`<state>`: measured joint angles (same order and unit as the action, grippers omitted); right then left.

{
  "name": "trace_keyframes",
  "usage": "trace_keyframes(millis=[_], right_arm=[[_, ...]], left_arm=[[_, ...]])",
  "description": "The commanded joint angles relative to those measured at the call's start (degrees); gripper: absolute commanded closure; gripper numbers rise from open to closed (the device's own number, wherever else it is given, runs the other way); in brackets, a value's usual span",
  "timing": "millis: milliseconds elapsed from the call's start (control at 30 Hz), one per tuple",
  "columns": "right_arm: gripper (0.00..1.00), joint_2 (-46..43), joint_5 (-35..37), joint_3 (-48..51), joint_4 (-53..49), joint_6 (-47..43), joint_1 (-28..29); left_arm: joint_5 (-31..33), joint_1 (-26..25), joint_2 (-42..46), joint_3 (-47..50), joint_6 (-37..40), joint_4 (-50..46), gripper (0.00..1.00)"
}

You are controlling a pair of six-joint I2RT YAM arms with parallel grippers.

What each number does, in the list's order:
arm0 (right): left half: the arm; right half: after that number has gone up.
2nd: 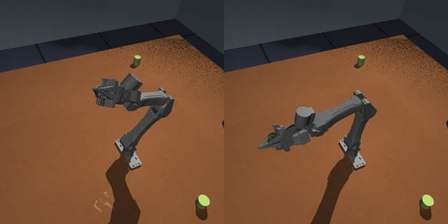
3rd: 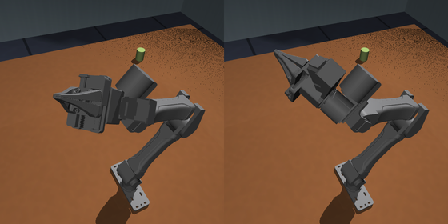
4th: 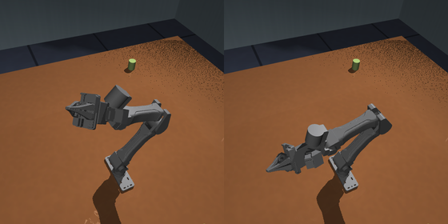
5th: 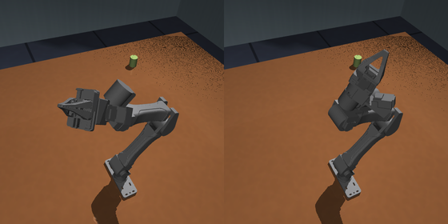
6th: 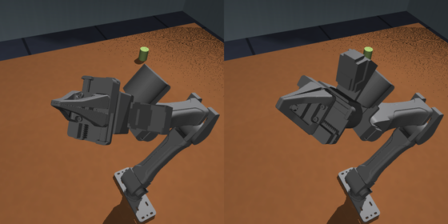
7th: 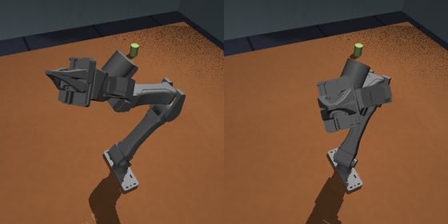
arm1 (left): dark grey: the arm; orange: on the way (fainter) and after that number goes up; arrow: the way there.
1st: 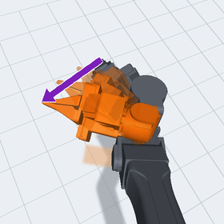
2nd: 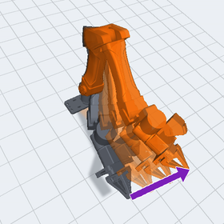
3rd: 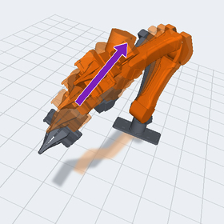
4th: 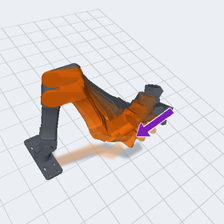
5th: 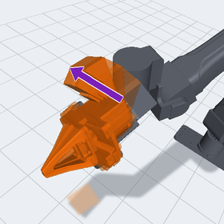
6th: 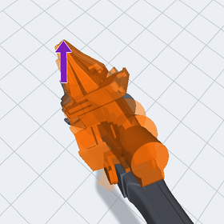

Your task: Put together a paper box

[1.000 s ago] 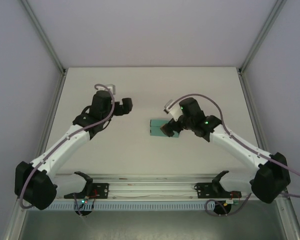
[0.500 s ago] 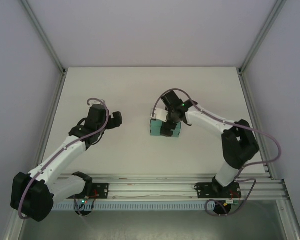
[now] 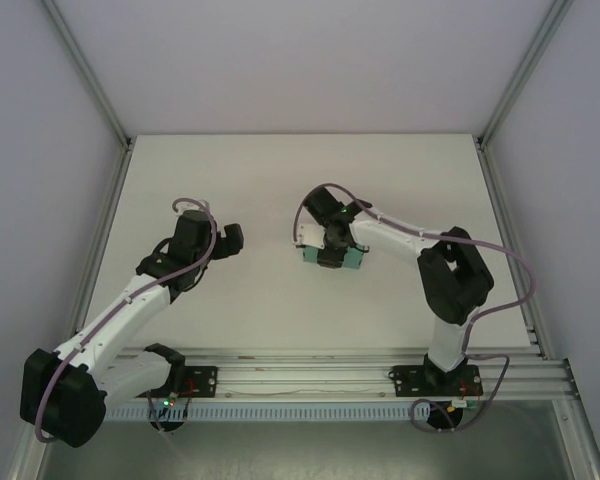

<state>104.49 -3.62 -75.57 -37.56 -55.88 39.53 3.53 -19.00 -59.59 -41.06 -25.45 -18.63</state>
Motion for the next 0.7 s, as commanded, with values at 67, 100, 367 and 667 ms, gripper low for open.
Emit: trace_keyframes(millis=[67,100,367,667], right_arm=[[0.42,-3.5,18.6,3.6,13.8,-10.5,3.2],[0.42,-3.5,19.4,4.4,16.1,-11.9,3.7],[0.37,-1.3,22.8,12.3,36.0,-20.1,8.1],[0.07,-3.7,25.9,16.0,30.8,-11.6,12.4]], left_arm=[[1.3,0.5,0.5,0.1,0.7,1.7,0.0],[1.3,0.5,0.5,0.1,0.6,1.7,0.0],[2.0,0.5,1.2,0.9,0.5,1.5,0.0],[-0.7,0.4,2.1,1.5,0.4,2.9,0.0]])
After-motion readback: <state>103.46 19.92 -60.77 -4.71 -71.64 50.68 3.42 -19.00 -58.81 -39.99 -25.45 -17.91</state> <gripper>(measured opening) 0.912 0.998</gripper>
